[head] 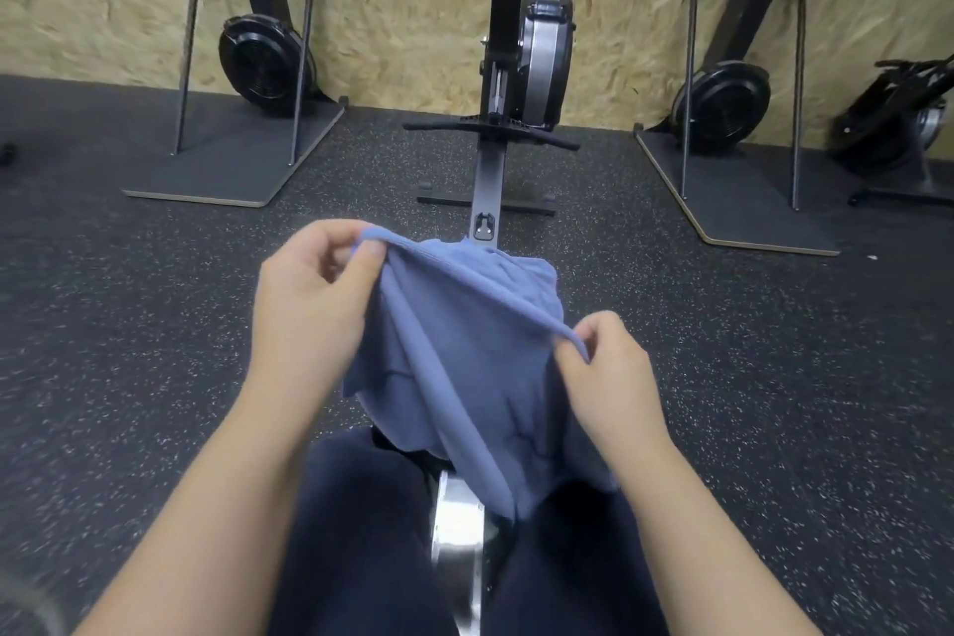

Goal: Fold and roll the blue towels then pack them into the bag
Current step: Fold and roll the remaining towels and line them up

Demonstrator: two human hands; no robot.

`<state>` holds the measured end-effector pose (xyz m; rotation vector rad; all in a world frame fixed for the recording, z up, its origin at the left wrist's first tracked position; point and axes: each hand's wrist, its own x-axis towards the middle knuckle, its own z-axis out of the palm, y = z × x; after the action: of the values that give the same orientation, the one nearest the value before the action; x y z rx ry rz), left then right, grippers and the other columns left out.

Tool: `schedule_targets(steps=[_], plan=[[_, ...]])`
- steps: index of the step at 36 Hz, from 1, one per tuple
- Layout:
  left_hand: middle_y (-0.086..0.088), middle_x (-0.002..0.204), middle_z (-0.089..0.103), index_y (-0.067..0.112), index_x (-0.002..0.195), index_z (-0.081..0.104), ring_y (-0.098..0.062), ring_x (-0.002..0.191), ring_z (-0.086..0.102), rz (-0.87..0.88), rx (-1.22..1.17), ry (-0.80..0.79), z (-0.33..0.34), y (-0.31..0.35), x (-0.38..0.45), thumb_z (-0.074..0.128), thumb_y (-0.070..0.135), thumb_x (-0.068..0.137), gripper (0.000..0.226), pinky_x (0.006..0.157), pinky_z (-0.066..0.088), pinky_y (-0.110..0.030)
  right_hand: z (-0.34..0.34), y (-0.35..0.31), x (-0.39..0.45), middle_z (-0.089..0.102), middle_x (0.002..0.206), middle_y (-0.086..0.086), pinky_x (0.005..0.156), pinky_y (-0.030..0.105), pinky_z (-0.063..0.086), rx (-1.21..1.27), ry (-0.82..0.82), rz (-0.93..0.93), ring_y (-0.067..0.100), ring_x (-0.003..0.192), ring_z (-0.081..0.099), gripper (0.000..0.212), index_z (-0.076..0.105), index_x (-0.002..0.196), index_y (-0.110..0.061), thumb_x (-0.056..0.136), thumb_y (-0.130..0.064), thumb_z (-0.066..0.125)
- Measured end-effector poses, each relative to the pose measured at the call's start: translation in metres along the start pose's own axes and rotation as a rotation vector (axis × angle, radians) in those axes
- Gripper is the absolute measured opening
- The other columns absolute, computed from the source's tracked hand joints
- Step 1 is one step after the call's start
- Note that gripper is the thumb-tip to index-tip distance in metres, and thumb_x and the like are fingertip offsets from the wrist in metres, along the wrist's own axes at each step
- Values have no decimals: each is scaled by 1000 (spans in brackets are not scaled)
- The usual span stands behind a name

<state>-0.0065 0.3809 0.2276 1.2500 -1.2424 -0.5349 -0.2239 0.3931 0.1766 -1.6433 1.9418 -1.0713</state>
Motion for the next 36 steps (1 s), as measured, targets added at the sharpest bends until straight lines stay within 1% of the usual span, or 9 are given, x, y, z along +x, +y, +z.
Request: schedule_targets(steps=[2, 5, 8, 13, 19, 22, 27, 33, 36], plan=[[22, 60, 59, 31, 84, 65, 6, 56, 49, -35, 46, -30, 1, -7, 1, 62, 16, 90, 16, 60, 41, -17, -4, 0, 2, 53, 69, -3, 56, 21, 33, 40, -15, 16, 16, 66, 47, 24, 48, 73, -15, 91, -27, 60], [12, 62, 58, 30, 95, 61, 4, 51, 47, -108, 116, -162, 8, -15, -2, 66, 16, 88, 16, 59, 39, -19, -4, -13, 3, 51, 60, -8, 53, 17, 33, 73, -85, -7, 8, 58, 45, 30, 51, 66, -20, 90, -34, 62], [3, 69, 57, 29, 108, 61, 3, 48, 45, -113, 140, -332, 19, -14, -12, 68, 16, 87, 25, 56, 36, -19, 0, -30, 1, 54, 65, -8, 58, 20, 36, 123, -129, -85, 5, 59, 46, 23, 58, 74, -18, 92, -33, 60], [9, 67, 50, 27, 124, 60, 4, 53, 46, -45, 212, -510, 37, -10, -28, 64, 15, 90, 36, 59, 34, -15, 6, -50, -4, 53, 70, -15, 63, 7, 35, 162, -225, -247, -5, 66, 47, 14, 55, 83, -24, 95, -19, 52], [12, 59, 50, 24, 89, 67, 4, 51, 44, -50, 258, -422, 38, -9, -31, 64, 18, 90, 6, 52, 32, -13, 6, -49, -9, 61, 86, -15, 71, 5, 35, 192, -258, -310, -3, 78, 51, 10, 62, 95, -20, 97, -18, 52], [13, 62, 58, 23, 86, 69, 5, 53, 47, -76, 205, -374, 36, -8, -29, 65, 18, 89, 7, 54, 34, -11, 3, -43, -10, 57, 85, -19, 70, 4, 35, 158, -232, -287, -8, 82, 51, 14, 53, 91, -26, 91, -13, 57], [11, 68, 63, 25, 86, 68, -1, 57, 52, -102, 79, -242, 28, -4, -19, 63, 16, 90, 11, 64, 42, -22, -3, -30, -6, 58, 88, -11, 66, 8, 36, 122, -149, -171, 5, 79, 52, 20, 51, 88, -23, 82, -4, 57], [2, 80, 70, 28, 89, 68, -5, 68, 60, -165, -85, -120, 20, 0, -15, 63, 12, 91, 16, 71, 47, -26, -11, -32, -6, 56, 62, -10, 54, 12, 37, 263, -96, -119, 0, 55, 49, 14, 61, 75, -21, 88, -19, 64], [5, 86, 71, 29, 95, 64, -2, 76, 65, -200, -224, -148, 26, 6, -23, 62, 3, 90, 26, 72, 47, -22, -3, -43, -11, 56, 62, -9, 55, 17, 38, 355, -124, -133, 0, 55, 45, 20, 63, 75, -13, 91, -25, 62]])
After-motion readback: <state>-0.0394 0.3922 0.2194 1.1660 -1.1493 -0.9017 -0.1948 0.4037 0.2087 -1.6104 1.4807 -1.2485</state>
